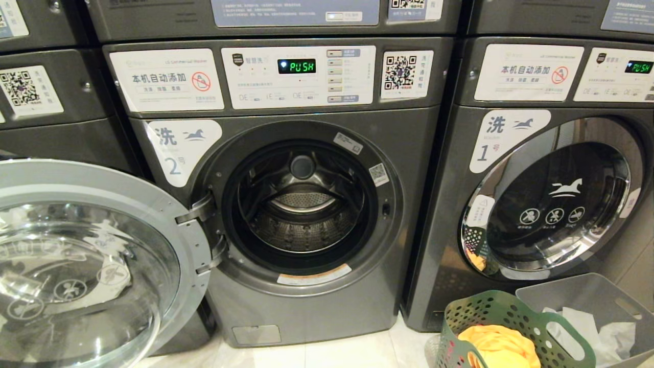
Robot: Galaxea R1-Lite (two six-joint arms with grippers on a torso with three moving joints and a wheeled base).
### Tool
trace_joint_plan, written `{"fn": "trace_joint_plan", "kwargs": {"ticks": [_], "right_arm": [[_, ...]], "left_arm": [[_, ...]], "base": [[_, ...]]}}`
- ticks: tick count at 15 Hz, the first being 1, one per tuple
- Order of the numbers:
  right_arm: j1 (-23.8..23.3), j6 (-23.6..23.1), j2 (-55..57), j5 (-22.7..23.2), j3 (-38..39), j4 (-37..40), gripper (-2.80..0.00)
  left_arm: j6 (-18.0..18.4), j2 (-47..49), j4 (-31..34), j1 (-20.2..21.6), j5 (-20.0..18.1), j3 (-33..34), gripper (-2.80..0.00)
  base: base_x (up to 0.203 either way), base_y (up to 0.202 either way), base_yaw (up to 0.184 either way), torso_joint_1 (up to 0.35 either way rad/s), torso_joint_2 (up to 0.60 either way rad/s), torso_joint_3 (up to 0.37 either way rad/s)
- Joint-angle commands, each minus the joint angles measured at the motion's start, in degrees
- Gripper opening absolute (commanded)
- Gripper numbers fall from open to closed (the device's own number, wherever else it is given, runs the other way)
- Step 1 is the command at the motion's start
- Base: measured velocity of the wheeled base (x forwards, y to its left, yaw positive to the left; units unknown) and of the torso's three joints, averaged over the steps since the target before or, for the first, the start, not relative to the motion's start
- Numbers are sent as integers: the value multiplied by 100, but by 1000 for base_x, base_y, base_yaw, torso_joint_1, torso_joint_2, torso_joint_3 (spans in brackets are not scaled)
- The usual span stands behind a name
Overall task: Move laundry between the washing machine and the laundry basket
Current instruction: Close the washing machine door with the left hand
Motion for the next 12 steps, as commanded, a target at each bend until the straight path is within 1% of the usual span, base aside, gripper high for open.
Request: {"fn": "trace_joint_plan", "kwargs": {"ticks": [1, 2, 3, 12], "right_arm": [[1, -7, 7, 5, 0, 0, -280], [1, -7, 7, 5, 0, 0, -280], [1, 2, 7, 5, 0, 0, -280], [1, 7, 7, 13, 0, 0, -280]], "left_arm": [[7, 0, -12, 1, -9, 229, -280], [-1, 0, -14, 1, -16, 229, -280], [-1, 0, -14, 1, -16, 229, -280], [16, 0, 3, 1, -8, 229, -280]], "base": [[0, 0, 0, 0, 0, 0], [0, 0, 0, 0, 0, 0], [-129, 0, 1, 15, 3, 5], [-194, 0, 1, 2, 3, 3]]}}
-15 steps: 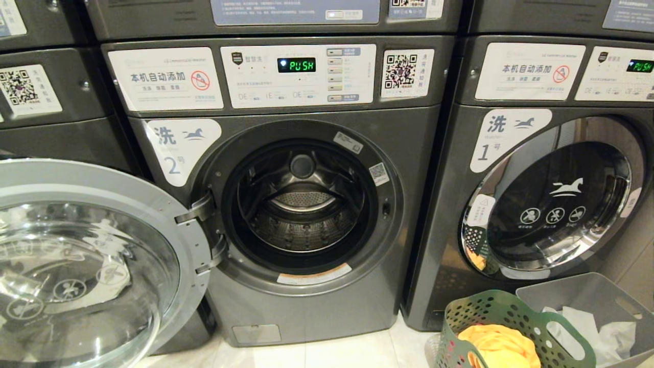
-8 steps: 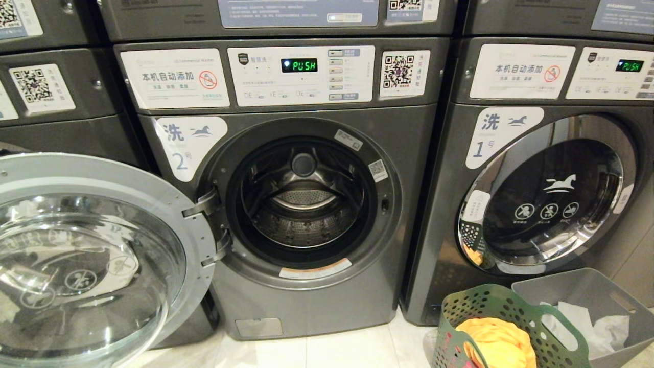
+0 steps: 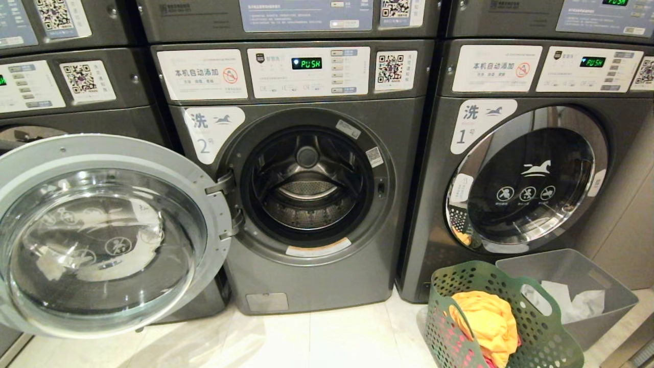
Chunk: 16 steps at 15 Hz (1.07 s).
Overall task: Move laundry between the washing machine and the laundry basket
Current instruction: Close the washing machine door with the left hand
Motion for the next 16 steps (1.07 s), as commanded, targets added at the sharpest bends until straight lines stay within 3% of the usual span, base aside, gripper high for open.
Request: {"fn": "trace_joint_plan", "kwargs": {"ticks": [1, 3, 7, 9, 11, 16], "right_arm": [[1, 25, 7, 7, 0, 0, -280], [1, 14, 7, 51, 0, -9, -280], [1, 64, 7, 10, 0, 0, -280], [1, 248, 7, 5, 0, 8, -280], [1, 321, 7, 7, 0, 8, -280], [1, 392, 6, 25, 0, -9, -280]], "left_arm": [[-1, 0, -3, 1, -2, 229, -280], [-65, 0, -3, -3, -6, 229, -280], [220, 5, 18, -4, 29, 8, -280], [335, 258, 321, -3, 68, -1001, -280], [452, 1093, 630, -5, 204, -2095, -280], [415, 4948, 827, 10, 1144, -5381, -280]], "base": [[-124, 0, -2, 2, 5, 7], [0, 0, 0, 0, 0, 0], [0, 0, 0, 0, 0, 0], [0, 0, 0, 0, 0, 0], [0, 0, 0, 0, 0, 0], [0, 0, 0, 0, 0, 0]]}}
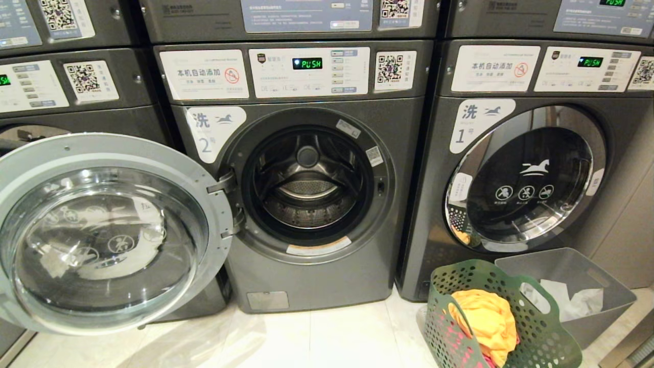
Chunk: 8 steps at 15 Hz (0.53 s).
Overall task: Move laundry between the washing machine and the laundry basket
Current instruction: Close the washing machine door with the left hand
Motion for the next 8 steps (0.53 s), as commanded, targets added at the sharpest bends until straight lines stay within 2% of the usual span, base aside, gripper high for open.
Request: {"fn": "trace_joint_plan", "kwargs": {"ticks": [1, 3, 4, 6, 8], "right_arm": [[1, -2, 7, 5, 0, -7, -280], [1, -11, 5, 14, 0, -7, -280], [1, -2, 7, -3, 0, -7, -280], [1, 25, 7, -21, 0, -7, -280], [1, 142, 7, -21, 0, -8, -280]], "left_arm": [[-62, 2503, -29, 70, 378, -1593, -280], [-137, 3911, -178, 424, 548, -2805, -280], [-163, 4511, -256, 705, 504, -3373, -280], [-201, 5677, -387, 1365, 153, -4547, -280], [-235, 6488, -467, 1880, -480, -5406, -280]], "base": [[0, 0, 0, 0, 0, 0], [0, 0, 0, 0, 0, 0], [0, 0, 0, 0, 0, 0], [0, 0, 0, 0, 0, 0], [0, 0, 0, 0, 0, 0]]}}
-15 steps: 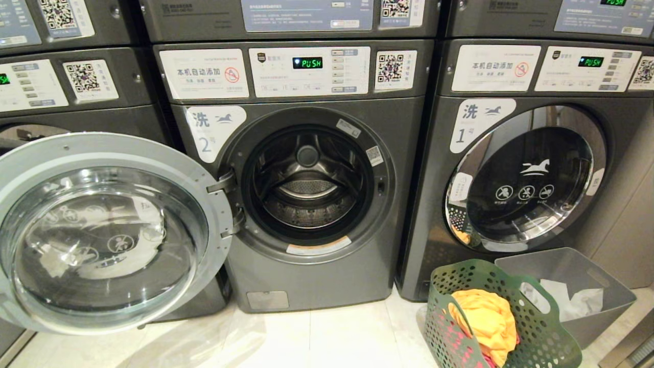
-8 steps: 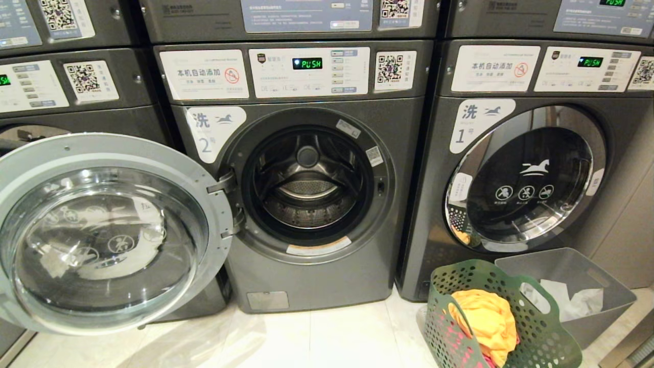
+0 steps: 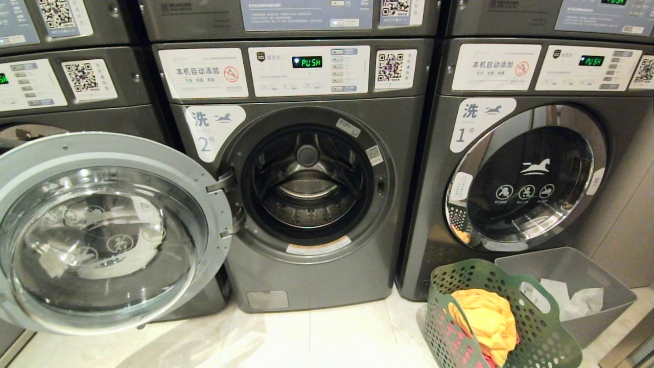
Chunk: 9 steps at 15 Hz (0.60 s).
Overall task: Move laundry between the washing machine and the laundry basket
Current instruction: Close the washing machine door with the left hand
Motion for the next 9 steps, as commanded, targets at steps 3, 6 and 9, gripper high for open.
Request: {"fn": "trace_joint_plan", "kwargs": {"ticks": [3, 6, 9], "right_arm": [[1, 89, 7, -7, 0, -7, -280], [1, 107, 7, -7, 0, 2, -280], [1, 98, 7, -7, 0, 2, -280]], "left_arm": [[-52, 2004, -73, 902, -1397, -1291, -280], [-530, 2413, -77, 1090, -2098, -1656, -280], [-659, 2782, -305, 1331, -2392, -1672, -280]], "base": [[0, 0, 0, 0, 0, 0], [0, 0, 0, 0, 0, 0], [0, 0, 0, 0, 0, 0]]}}
